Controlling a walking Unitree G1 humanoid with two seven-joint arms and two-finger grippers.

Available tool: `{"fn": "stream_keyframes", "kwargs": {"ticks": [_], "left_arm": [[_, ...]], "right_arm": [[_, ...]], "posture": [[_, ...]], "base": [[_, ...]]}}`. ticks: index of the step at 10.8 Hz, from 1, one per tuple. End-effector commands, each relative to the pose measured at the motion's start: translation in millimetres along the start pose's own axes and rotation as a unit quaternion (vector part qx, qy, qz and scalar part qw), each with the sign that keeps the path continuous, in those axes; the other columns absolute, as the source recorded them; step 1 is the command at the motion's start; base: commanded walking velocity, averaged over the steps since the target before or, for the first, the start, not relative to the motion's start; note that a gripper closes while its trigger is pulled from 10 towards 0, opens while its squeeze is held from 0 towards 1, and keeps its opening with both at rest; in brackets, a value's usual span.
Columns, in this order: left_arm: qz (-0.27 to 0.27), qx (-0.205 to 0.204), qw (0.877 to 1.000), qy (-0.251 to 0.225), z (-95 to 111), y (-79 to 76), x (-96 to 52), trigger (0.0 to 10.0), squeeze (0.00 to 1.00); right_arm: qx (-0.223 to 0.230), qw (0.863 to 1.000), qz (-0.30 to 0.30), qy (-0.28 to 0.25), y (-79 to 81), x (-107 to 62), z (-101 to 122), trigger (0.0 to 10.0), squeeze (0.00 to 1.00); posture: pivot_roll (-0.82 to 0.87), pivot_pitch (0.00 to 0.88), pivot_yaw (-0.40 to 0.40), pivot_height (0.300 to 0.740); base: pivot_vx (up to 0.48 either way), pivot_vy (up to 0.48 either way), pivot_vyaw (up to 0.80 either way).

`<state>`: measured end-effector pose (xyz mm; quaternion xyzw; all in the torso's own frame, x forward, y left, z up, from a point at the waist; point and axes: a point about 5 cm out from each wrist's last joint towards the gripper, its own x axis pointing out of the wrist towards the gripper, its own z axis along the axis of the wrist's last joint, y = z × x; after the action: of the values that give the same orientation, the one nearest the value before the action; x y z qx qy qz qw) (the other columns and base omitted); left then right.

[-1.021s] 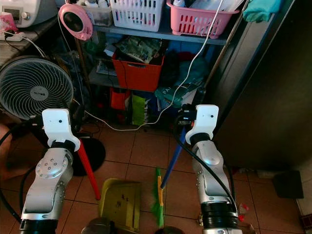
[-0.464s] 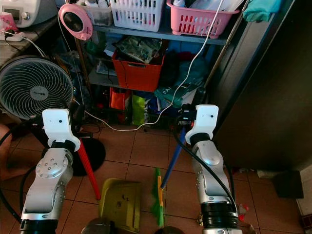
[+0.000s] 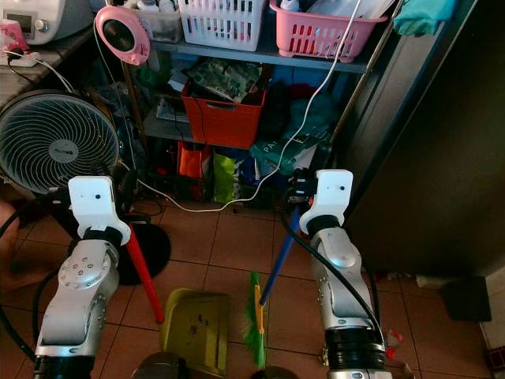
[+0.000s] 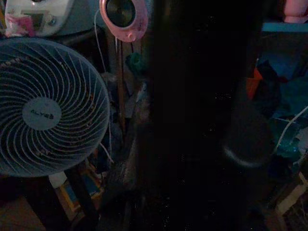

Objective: Sweep floor

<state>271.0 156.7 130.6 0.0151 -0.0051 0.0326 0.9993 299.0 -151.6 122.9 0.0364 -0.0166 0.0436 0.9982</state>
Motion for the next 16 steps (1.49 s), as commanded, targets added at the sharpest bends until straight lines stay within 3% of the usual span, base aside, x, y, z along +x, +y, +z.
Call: {"fn": "stream_keyframes", "kwargs": {"ticks": [1, 5, 16], "left_arm": [[0.002, -0.022, 1.000, -0.007, 8.5, 0.4, -1.1, 10.0, 0.00], [0.004, -0.013, 0.999, -0.031, 12.0, -0.4, -1.5, 10.0, 0.00], [0.004, -0.004, 1.000, -0.031, 10.8, 0.1, -1.5, 10.0, 0.00]], "right_arm": [[0.004, 1.000, 0.001, -0.004, 0.9, 0.4, 1.8, 10.0, 0.00], [0.003, 1.000, 0.000, -0.005, -0.1, 1.6, 2.6, 10.0, 0.00], [0.003, 1.000, 0.001, -0.005, -1.0, 2.3, 3.1, 10.0, 0.00]], "posture": [[0.06, 0.043, -0.051, 0.740], [0.06, 0.046, -0.056, 0.740], [0.06, 0.042, -0.058, 0.740]], "base": [[0.000, 0.000, 0.00], [0.000, 0.000, 0.00], [0.000, 0.000, 0.00]]}}
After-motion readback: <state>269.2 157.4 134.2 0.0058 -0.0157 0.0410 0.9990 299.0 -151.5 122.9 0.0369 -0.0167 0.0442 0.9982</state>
